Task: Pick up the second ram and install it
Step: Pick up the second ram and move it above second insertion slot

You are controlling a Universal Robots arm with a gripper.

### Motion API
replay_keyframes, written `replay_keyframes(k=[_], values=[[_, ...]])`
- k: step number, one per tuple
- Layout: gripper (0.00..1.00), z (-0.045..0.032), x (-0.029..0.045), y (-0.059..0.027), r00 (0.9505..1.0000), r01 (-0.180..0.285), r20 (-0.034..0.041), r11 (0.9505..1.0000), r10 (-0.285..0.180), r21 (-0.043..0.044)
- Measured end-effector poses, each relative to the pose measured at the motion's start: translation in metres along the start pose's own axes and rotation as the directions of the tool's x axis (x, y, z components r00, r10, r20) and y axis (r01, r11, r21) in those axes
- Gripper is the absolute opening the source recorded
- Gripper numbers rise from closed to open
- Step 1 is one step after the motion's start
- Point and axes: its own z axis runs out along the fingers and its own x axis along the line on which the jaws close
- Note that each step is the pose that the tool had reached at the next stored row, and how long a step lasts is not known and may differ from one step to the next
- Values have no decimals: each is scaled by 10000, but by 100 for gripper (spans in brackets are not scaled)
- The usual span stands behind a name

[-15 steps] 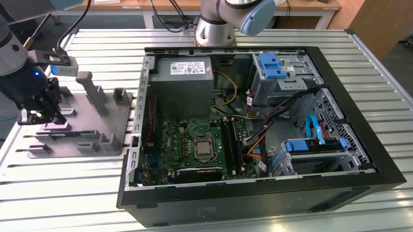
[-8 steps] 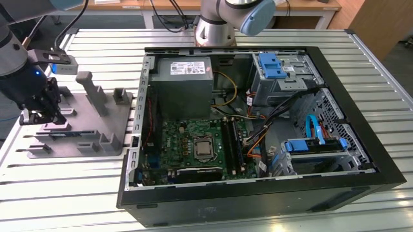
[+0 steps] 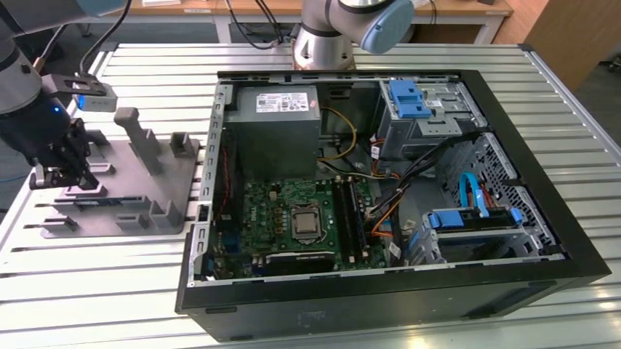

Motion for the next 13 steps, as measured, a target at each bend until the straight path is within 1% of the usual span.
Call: replay_keyframes(k=[1,2,3,4,5,13], values=[[10,-1,-1,1,10000,-1,-41,10000,1,-3],[10,-1,-2,1,9999,-1,-114,10000,1,-9],[10,-2,-2,0,9997,0,-229,10000,-1,-17],[10,0,-2,0,9995,0,-309,10000,-1,-19],[10,2,-3,0,9995,-1,-326,10000,0,-19],[11,2,-3,0,9995,0,-328,10000,-1,-19]])
